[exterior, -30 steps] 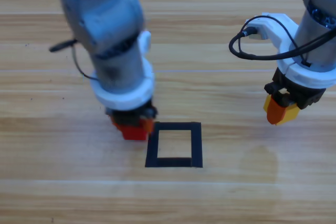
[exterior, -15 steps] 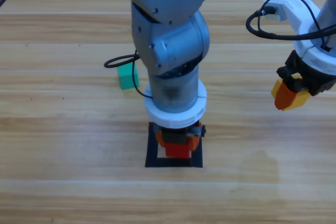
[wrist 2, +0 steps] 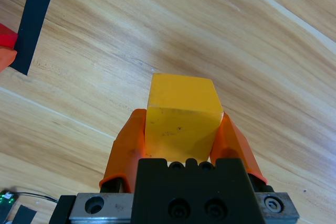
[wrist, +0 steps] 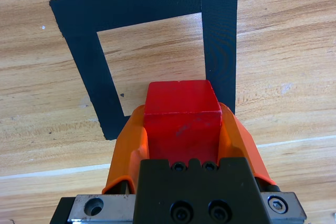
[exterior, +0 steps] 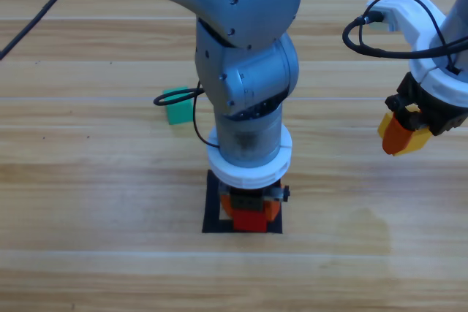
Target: Stack the blocks in the rectangular block: red at the bottom, yellow in the middle, green on top
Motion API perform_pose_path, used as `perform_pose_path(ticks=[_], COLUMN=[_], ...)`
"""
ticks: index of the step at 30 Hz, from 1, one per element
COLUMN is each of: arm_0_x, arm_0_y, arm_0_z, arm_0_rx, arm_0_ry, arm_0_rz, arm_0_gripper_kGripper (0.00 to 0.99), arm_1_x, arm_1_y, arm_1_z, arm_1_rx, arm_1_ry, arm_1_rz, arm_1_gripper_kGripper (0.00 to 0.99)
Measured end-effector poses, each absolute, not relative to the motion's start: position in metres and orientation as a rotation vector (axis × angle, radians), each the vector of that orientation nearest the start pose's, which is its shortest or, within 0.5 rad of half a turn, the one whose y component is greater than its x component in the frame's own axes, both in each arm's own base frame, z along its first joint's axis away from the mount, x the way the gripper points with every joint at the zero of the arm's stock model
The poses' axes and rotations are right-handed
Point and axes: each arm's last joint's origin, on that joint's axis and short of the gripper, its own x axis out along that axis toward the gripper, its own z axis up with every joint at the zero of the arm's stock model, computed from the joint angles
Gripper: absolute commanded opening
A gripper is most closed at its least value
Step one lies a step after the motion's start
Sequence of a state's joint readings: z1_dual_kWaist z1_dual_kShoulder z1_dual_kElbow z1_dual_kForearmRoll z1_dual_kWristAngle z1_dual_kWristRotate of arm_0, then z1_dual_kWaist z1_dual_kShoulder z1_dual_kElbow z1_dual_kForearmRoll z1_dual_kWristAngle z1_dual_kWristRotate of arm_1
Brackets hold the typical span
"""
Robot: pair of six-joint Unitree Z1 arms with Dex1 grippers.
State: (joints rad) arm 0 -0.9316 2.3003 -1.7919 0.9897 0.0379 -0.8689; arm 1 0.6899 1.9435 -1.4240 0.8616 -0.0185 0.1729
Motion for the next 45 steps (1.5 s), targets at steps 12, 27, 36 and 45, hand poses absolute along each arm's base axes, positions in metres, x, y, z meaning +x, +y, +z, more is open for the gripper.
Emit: perform_pose_path(ticks=[12, 27, 36, 45], arm_0_x=[0.293, 0.301, 0.300, 0.300], arm_0_y=[-0.359, -0.354, -0.358, -0.360], arm_0_z=[0.191, 0.195, 0.199, 0.193], arm_0_rx=[-0.019, -0.074, -0.099, -0.091], arm_0_ry=[1.495, 1.495, 1.485, 1.493], arm_0_rz=[-0.053, -0.004, -0.002, 0.006], arm_0_gripper_kGripper=[0.000, 0.000, 0.000, 0.000], arm_1_x=[0.283, 0.281, 0.281, 0.281], arm_1_y=[0.232, 0.230, 0.231, 0.231], arm_1_z=[0.251, 0.247, 0.247, 0.247], arm_1_rx=[-0.361, -0.369, -0.368, -0.367], arm_1_ry=[1.355, 1.369, 1.369, 1.368], arm_1_rz=[0.451, 0.452, 0.452, 0.454], arm_1_gripper_kGripper=[0.000, 0.000, 0.000, 0.000])
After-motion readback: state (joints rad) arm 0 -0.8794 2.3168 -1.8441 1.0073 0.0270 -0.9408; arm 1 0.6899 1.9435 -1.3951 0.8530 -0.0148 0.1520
